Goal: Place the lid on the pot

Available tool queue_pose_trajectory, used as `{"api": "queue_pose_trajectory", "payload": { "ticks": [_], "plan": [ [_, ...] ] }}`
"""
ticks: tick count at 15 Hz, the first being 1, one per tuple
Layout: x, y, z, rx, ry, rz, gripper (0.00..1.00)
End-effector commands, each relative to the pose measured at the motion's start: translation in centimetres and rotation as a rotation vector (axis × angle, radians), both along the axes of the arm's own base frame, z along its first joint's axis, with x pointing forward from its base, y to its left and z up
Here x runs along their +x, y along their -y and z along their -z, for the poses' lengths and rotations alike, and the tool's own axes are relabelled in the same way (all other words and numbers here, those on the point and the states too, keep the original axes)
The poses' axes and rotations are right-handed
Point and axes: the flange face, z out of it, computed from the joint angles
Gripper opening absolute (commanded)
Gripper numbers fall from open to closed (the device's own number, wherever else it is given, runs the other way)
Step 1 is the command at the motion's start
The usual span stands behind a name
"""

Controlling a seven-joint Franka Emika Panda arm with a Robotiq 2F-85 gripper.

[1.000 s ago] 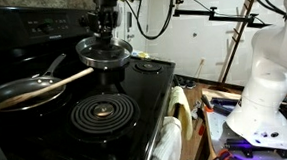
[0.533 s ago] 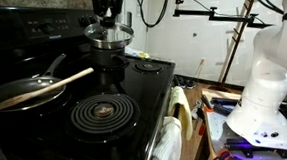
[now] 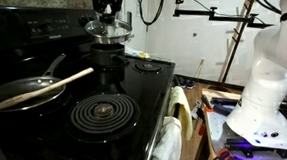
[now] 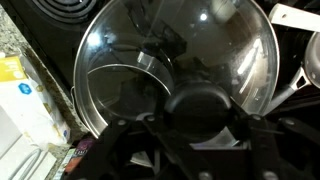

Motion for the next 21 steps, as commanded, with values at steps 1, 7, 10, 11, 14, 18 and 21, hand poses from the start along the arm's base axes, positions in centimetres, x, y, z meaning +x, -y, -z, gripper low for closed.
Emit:
{"api": "queue_pose_trajectory", "payload": {
  "ticks": [1,7,10,11,14,18,21],
  "plan": [
    [-0.4,-1.3,0.3,-0.020,-0.010,-0.016,0.34],
    [1.1,2.7,0.0,0.008,-0.001,0.065,0.34],
    [1.9,6.0,0.2,0.035,0.008,0.121,0.34],
    [2.2,7.0,0.5,0.052,0.010,0.141,0.34],
    [3.5,9.3,1.2,0.107,0.020,0.186,0.34],
    [5.3,10.7,1.4,0.145,0.061,0.222,0.34],
    [4.9,10.5,2.7,0.124,0.030,0.229,0.59]
  ]
}}
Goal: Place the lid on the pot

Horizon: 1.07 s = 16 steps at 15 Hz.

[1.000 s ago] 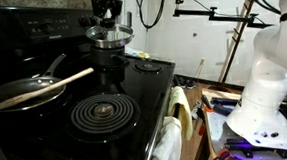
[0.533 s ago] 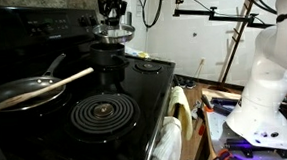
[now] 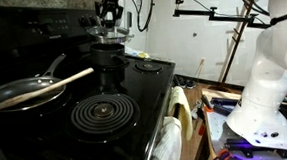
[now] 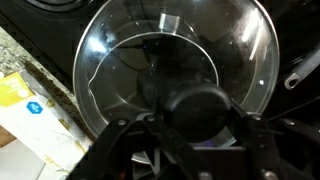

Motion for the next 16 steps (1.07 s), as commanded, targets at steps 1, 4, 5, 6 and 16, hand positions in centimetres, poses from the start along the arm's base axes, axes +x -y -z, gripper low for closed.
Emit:
{"api": "queue_pose_trajectory", "payload": {
  "ticks": [1,4,5,6,16],
  "plan": [
    [0.1,0.0,-0.1,0.000,0.001,-0.001,0.59],
    [0.2,-0.1,0.7,0.002,-0.007,0.017,0.34],
    [0.4,0.3,0.9,-0.010,-0.008,0.032,0.34],
    [0.6,0.6,1.2,-0.003,-0.013,0.033,0.34],
    [2.2,3.9,1.8,0.059,0.019,0.081,0.34]
  ]
}}
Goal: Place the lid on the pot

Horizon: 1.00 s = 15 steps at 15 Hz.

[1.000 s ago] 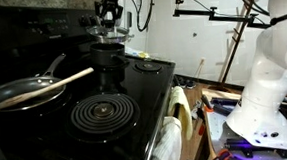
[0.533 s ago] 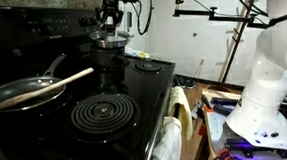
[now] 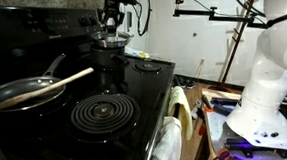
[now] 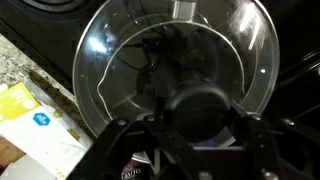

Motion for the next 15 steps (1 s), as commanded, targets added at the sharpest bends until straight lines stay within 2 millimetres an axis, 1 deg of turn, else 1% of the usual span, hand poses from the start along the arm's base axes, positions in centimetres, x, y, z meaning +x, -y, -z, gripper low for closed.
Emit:
{"api": "queue_pose_trajectory", "payload": {
  "ticks": [1,5,8,12,15],
  "plan": [
    [1.2,0.8,-0.8,0.044,0.043,-0.001,0.34],
    [2.1,1.9,0.2,0.035,0.028,0.010,0.34],
    [2.7,2.7,0.4,0.028,0.034,0.013,0.34],
    [3.5,3.3,0.7,0.026,0.039,0.013,0.34],
    [3.9,3.2,1.0,0.047,0.044,0.013,0.34]
  ]
}}
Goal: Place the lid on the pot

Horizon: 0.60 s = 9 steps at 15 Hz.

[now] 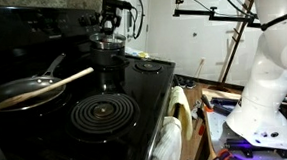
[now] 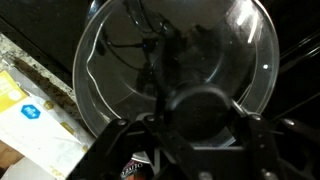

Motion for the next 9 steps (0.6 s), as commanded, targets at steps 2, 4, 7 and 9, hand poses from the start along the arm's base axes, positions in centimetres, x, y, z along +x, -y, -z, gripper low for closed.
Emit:
{"api": "queue_pose_trajectory", "payload": {
  "ticks": [2,4,7,9],
  "plan": [
    [0.97,0.05,-0.53,0.054,0.021,-0.017,0.34],
    [1.04,-0.12,-0.26,0.063,0.013,-0.012,0.34],
    [0.90,0.01,-0.13,0.062,0.007,-0.005,0.34],
    [0.82,0.15,-0.09,0.062,0.005,-0.001,0.34]
  ]
}}
